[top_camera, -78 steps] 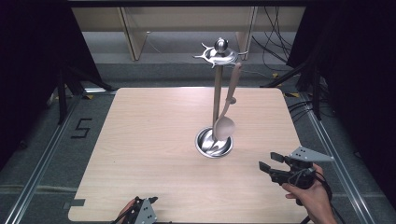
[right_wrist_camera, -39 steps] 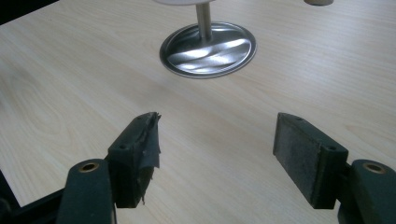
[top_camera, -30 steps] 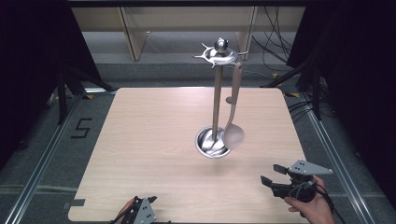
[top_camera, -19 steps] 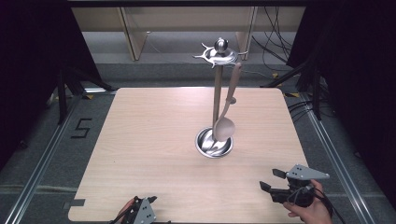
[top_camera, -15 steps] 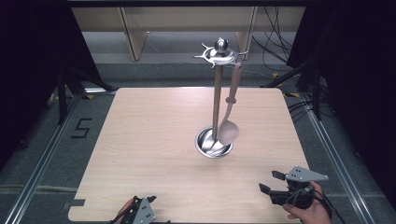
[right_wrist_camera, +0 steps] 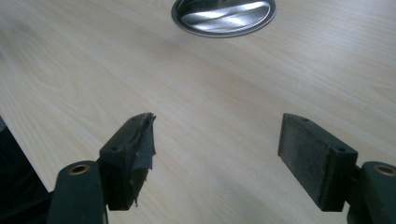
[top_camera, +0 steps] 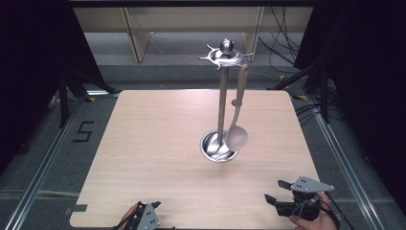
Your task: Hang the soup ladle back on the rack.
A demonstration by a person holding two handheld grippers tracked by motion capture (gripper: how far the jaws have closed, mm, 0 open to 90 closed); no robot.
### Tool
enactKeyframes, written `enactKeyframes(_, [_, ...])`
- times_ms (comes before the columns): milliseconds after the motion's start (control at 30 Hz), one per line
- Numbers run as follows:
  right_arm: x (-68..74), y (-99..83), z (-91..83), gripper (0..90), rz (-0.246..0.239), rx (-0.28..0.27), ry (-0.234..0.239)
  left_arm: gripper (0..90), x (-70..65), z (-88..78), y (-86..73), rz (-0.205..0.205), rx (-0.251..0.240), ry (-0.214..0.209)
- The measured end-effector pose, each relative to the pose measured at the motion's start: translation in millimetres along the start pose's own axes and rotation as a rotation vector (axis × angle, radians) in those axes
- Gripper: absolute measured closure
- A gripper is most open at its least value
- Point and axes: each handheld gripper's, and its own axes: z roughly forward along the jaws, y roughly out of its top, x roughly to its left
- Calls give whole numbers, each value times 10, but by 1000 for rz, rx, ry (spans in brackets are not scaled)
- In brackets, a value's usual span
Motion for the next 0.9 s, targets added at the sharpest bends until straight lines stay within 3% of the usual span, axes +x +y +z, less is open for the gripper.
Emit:
enactKeyframes(33, [-24,-5,11,279,-37,-3,15,153,3,-3,0,-1,0,-1])
enactKeyframes(100, [0,-19,7,276,-44,-6,-3,153,2,-2,-3,-9,0,-3])
enactKeyframes(133, [27,-30,10,274,-18,-2,3,153,3,-1,-3,-10,0,-2])
enactKeyframes(167, [3,-27,17,273,-55,-2,9,153,6,0,-3,-3,-2,1])
enactKeyframes(200, [33,-36,14,273,-39,-4,-1,153,3,0,-3,-4,1,0])
enactKeyframes(267, [34,-42,15,271,-61,3,7,153,0,4,-3,-2,1,0])
enactKeyframes(333, [57,-56,18,269,-36,1,13,153,1,2,-2,0,0,1])
enactKeyframes(367, [42,-60,18,268,-52,1,9,154,4,-1,-2,1,1,0])
enactKeyframes(400, [63,-70,4,267,-24,13,9,153,6,-2,-1,-1,0,2])
enactKeyframes(433, [34,-73,11,267,-56,4,8,153,6,-2,-1,-2,0,3])
enactKeyframes(500, [37,-92,3,266,-56,-1,-4,153,3,-3,-2,0,2,2])
enactKeyframes(533, [68,-104,-3,266,-16,11,5,153,0,-1,-2,1,2,2])
enactKeyframes(567, [39,-106,-6,266,-49,2,0,153,-2,1,-1,2,0,2])
enactKeyframes(600, [62,-116,-15,266,-19,11,4,154,-4,6,-2,-3,0,-3])
enactKeyframes(667, [30,-122,-23,266,-60,-1,-12,154,-5,6,-2,-4,-1,-3])
enactKeyframes(700, [59,-133,-23,266,-17,3,6,153,-3,5,-2,-3,0,-2])
enactKeyframes(733, [38,-135,-23,266,-44,-5,-1,154,-2,5,-3,-4,0,-2])
enactKeyframes(767, [60,-143,-30,266,-14,1,-8,154,-2,7,-4,-4,1,-2])
enactKeyframes(800, [30,-144,-22,266,-42,-1,4,154,-3,8,-5,-5,1,-1])
enactKeyframes(900, [38,-153,-25,266,-39,-3,2,154,3,6,-4,4,8,1])
